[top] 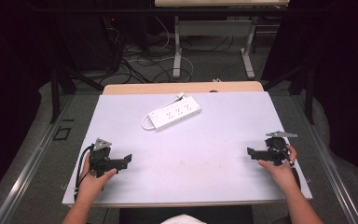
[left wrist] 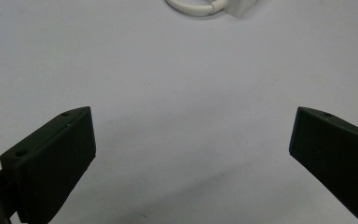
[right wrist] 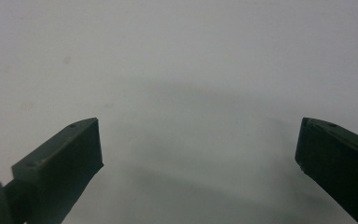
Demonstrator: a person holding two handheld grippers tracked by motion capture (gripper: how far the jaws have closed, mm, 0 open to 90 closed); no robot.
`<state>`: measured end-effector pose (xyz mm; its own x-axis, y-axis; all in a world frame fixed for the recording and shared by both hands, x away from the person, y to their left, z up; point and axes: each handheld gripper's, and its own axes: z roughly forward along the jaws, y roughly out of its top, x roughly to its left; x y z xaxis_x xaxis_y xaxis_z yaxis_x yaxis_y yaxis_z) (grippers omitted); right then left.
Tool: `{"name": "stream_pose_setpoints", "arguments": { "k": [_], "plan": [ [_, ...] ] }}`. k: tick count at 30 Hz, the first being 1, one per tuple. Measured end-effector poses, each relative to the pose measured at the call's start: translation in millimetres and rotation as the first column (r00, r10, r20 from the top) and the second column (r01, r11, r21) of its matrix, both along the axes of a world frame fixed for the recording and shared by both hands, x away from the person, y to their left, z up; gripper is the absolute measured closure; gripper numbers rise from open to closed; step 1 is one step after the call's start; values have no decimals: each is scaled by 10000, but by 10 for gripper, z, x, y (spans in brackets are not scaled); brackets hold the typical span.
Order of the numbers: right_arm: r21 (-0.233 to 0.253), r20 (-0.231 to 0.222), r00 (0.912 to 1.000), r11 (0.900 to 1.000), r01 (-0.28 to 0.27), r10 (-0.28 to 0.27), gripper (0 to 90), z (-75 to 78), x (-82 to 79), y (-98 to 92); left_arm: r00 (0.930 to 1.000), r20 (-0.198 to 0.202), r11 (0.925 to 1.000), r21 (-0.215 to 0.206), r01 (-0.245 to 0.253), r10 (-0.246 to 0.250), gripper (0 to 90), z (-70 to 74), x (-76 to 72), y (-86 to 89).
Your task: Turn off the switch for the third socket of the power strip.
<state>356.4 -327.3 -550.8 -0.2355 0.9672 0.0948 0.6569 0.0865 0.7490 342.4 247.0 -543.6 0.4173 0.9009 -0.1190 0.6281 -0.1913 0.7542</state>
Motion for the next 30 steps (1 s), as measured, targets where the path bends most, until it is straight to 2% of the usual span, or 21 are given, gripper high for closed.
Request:
{"name": "stream_pose_setpoints", "arguments": {
  "k": [2, 5, 11, 15, 18, 21, 25, 30],
  "plan": [
    [49, -6, 9999, 9999, 106, -106, 0, 50, -61, 29, 10000, 90, 10000, -72, 10, -9, 4, 15, -17, -2],
    [22, 355, 9991, 9997, 253, -253, 0, 114, -93, 56, 9997, 243, 9999, -94, 39, -36, 4, 27, -32, -15],
    [36, 679, 9977, 10000, 6, -9, 0, 166, -108, 94, 9994, 346, 10000, -96, -2, 5, 9, 44, -43, -27],
    [95, 678, 9976, 9998, -158, 151, 0, 218, -118, 126, 9995, 247, 9998, -97, -199, 201, 13, 37, -45, -26],
    [-66, 696, 9971, 9995, -297, 301, 0, 238, -125, 175, 9994, 192, 9996, -54, -289, 290, 19, 40, -43, -15],
    [-213, 668, 9964, 9985, -508, 521, 0, 239, -117, 221, 9994, -30, 9994, 51, -357, 357, 26, 48, -38, 2],
    [-141, 439, 9972, 9981, -603, 609, 0, 238, -96, 259, 9979, -87, 9979, 2, -645, 645, 29, 43, -33, 22],
    [-233, 268, 9949, 9951, -964, 970, 0, 229, -62, 348, 9972, -238, 9975, -20, -711, 711, 30, 46, -35, 45]
  ]
}}
